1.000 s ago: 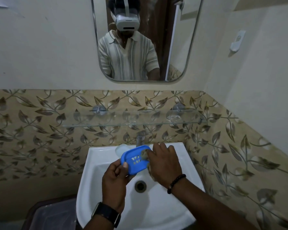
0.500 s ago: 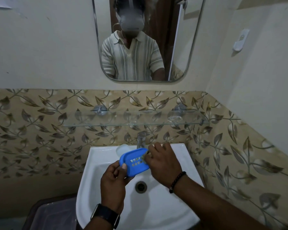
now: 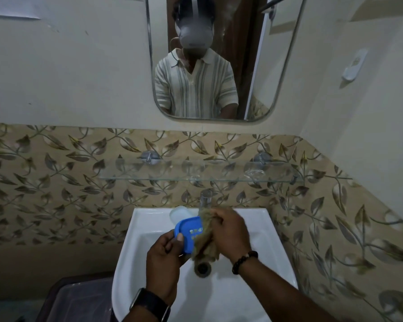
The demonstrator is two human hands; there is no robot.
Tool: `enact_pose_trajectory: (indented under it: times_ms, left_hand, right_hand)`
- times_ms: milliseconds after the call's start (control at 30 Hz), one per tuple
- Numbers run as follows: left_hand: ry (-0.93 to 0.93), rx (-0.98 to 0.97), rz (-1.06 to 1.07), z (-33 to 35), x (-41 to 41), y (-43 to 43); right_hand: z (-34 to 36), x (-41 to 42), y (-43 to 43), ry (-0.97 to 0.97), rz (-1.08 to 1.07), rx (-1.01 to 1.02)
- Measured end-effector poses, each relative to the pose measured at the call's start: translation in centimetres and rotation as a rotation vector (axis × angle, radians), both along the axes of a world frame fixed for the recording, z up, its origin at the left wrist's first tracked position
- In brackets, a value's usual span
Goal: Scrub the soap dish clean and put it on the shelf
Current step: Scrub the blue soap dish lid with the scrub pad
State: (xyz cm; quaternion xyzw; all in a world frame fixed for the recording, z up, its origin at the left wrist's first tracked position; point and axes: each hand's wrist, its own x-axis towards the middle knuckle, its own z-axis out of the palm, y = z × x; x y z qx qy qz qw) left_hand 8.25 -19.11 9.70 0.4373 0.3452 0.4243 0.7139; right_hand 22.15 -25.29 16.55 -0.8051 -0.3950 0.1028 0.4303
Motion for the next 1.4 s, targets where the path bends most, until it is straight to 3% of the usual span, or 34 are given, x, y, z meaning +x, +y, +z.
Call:
enact_pose_trajectory:
  times_ms: [67, 133, 300, 533, 600, 667, 833, 1000, 1167, 1267, 1400]
  left_hand:
    - [-0.01, 0.007, -0.03, 0.2, -0.2, -0.1]
    - [-0.006, 0.029, -0.072, 0.5, -0.1, -0.2]
    - [0.018, -0.032, -0.049, 0.4, -0.1, 0.7]
    - [-0.026, 0.044, -0.061, 1.7, -1.0, 1.3]
    - [-0.019, 0.043, -0.046, 1.9, -0.6, 0.7]
    - [-0.025, 0.036, -0.021, 1.9, -0.5, 0.1]
    - [-0.051, 0.0, -0.022, 2.1, -0.9, 0.4]
    - [-0.047, -0.031, -0.088, 2.4, -1.1, 0.1]
    - [0.009, -0.082, -0.107, 1.9, -1.9, 0.6]
    - [0.004, -0.075, -0.112, 2.4, -2.1, 0.7]
    - [0.01, 0.018, -0.176, 3.1, -2.6, 0.9]
  right_hand:
    - [0.0, 0.5, -0.3, -0.252, -0.099, -0.099]
    - [-0.2, -0.6, -0.2, -0.391, 0.018, -0.178]
    - [-0.6, -3.5, -0.5, -0.447, 0.401, 0.024]
    - [-0.9, 0.1, -2.6, -0.954, 0.151, -0.179]
    - [-1.1, -1.0, -2.6, -0.937, 0.055, -0.201]
    - [-1.0, -2.5, -2.5, -0.803, 0.006, -0.178]
    - [-2.0, -3.0, -4.3, -0.572, 0.321, -0.064]
    - [-1.9, -1.7, -4.8, -0.68, 0.325, -0.07]
    - [-1.6, -0.1, -5.5, -0.673, 0.53, -0.028]
    - [-1.9, -0.4, -5.2, -0.769, 0.568, -0.066]
    - [-1.1, 0.0, -4.5, -0.587, 0.631, 0.023]
